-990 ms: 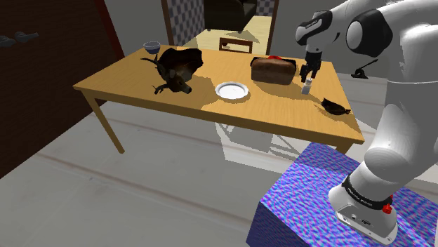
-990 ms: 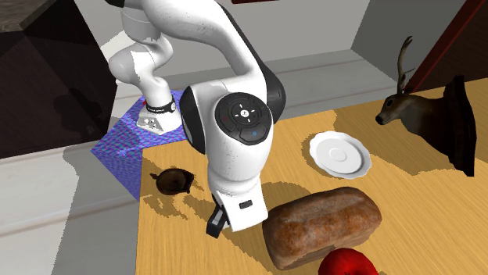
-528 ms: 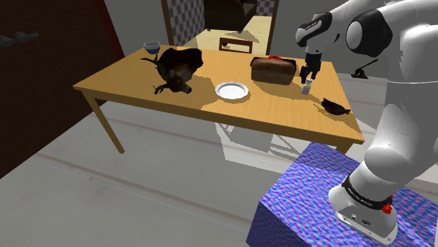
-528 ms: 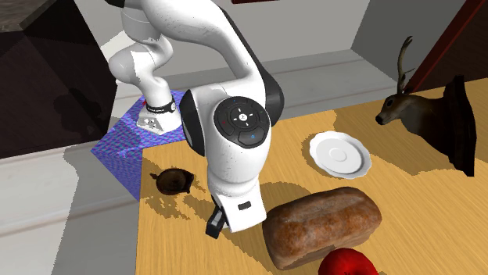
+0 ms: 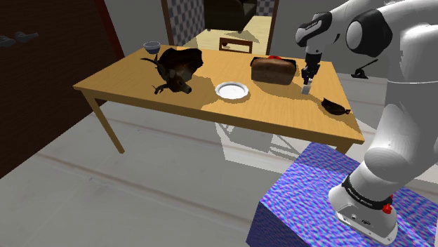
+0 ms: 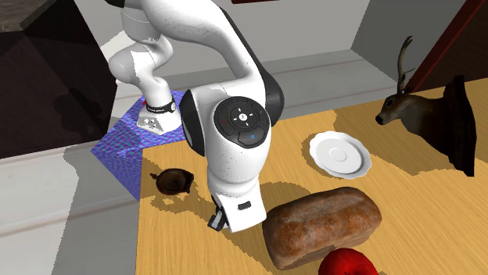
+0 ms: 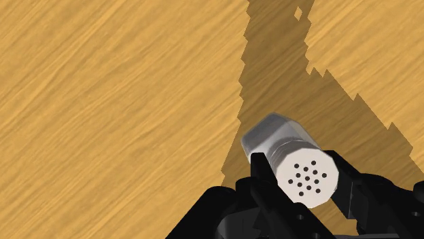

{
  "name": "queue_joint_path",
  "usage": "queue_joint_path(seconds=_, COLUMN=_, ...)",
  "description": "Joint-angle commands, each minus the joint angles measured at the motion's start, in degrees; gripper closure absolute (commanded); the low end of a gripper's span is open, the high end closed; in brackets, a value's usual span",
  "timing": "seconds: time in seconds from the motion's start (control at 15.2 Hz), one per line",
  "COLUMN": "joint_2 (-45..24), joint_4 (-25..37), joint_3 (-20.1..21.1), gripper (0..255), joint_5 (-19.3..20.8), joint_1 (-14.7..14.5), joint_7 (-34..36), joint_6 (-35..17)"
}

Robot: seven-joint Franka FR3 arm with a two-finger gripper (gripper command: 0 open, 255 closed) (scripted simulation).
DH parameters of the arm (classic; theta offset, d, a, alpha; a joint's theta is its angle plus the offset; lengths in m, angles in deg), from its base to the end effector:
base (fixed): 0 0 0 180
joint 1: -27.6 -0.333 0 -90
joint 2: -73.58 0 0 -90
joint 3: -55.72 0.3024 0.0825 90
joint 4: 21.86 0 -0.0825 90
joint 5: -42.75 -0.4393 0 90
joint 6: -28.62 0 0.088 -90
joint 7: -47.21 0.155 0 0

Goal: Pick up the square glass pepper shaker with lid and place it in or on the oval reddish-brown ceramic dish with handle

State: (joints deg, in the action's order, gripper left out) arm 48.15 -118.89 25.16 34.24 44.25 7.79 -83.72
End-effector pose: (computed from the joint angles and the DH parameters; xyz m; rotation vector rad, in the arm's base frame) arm 0.4880 -0.4787 0.2730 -3.1104 0.2654 0.2215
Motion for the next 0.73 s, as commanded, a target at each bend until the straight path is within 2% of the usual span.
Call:
queue_joint_path(seconds=0.0, joint_2=0.0, joint_4=0.0, joint_3=0.0, gripper=255, joint_5=0.0, joint_1=0.0, joint_7=0.0, joint_6=0.0)
queue_joint_path(seconds=0.13, joint_2=0.0, joint_4=0.0, joint_3=0.0, gripper=255, joint_5=0.0, joint_1=0.0, joint_7=0.0, joint_6=0.0)
queue_joint_path(seconds=0.66, joint_2=2.2, joint_4=3.3, joint_3=-0.6, gripper=255, joint_5=1.2, joint_1=-0.3, joint_7=0.5, joint_6=5.2)
